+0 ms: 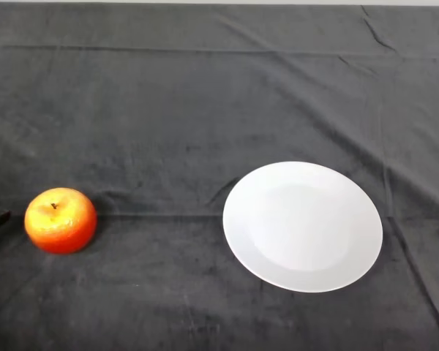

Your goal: Move the apple to the plate

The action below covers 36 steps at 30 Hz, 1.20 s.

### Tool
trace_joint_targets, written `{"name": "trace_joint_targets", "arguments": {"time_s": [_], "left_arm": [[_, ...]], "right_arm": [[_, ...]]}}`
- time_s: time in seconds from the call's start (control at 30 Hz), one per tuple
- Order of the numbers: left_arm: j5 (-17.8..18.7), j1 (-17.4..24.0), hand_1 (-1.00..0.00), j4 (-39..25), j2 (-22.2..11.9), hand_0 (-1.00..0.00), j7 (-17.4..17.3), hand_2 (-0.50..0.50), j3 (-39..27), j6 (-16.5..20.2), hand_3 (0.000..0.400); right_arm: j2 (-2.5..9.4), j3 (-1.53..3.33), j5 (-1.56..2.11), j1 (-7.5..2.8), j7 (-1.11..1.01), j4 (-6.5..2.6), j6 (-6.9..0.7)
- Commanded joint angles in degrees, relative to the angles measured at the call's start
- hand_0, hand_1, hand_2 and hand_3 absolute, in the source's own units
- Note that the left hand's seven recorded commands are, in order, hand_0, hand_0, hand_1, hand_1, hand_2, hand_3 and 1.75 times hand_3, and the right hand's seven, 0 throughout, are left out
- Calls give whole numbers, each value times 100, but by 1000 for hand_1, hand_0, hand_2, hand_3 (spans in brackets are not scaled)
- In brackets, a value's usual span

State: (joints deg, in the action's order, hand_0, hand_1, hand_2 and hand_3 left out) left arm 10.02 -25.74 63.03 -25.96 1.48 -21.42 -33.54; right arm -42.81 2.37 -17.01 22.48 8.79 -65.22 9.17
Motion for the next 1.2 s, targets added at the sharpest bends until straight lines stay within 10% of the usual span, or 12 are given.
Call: {"name": "trace_joint_targets", "arguments": {"time_s": [0.03, 1.2], "left_arm": [[-140, -122, 0, -55, 50, 0, -99, 0, 148, 130, 0], [-469, -110, 0, -46, 207, 0, -1112, 0, 904, -106, 0]], "right_arm": [[270, 56, 27, -256, 6, -74, -64], [271, 51, 30, -268, 1, -49, -78]]}}
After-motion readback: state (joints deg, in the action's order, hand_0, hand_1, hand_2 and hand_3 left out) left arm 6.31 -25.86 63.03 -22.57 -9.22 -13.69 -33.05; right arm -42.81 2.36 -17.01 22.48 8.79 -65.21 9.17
